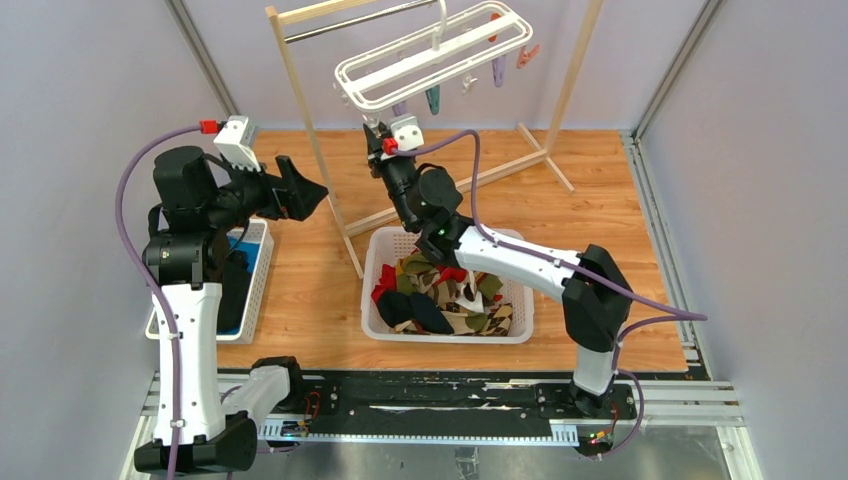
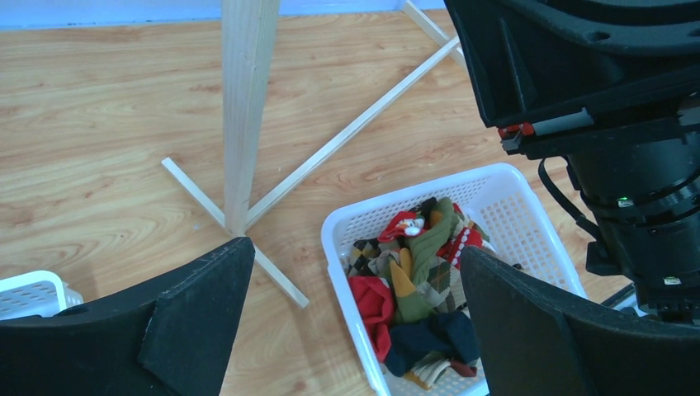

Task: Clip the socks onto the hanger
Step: Open the clamp at the hanger.

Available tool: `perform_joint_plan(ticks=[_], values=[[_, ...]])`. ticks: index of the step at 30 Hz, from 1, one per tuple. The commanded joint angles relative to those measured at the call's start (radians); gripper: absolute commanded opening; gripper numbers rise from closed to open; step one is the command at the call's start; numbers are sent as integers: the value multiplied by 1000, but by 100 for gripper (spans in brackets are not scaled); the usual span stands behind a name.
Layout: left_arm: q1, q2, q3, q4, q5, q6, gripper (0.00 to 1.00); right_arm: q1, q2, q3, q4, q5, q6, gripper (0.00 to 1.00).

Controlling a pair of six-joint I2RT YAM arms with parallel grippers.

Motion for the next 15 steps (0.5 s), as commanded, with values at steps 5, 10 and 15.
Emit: perform_joint_plan(ticks=[5, 10, 15], values=[[6, -23, 12, -9, 40, -9, 100, -40, -136, -123, 1, -112, 120, 0], [6, -33, -16, 37, 95, -43, 100, -126, -247, -189, -88, -308, 299, 0], [6, -28, -37, 105, 177, -112, 100, -197, -325, -205, -181, -535, 406, 0]])
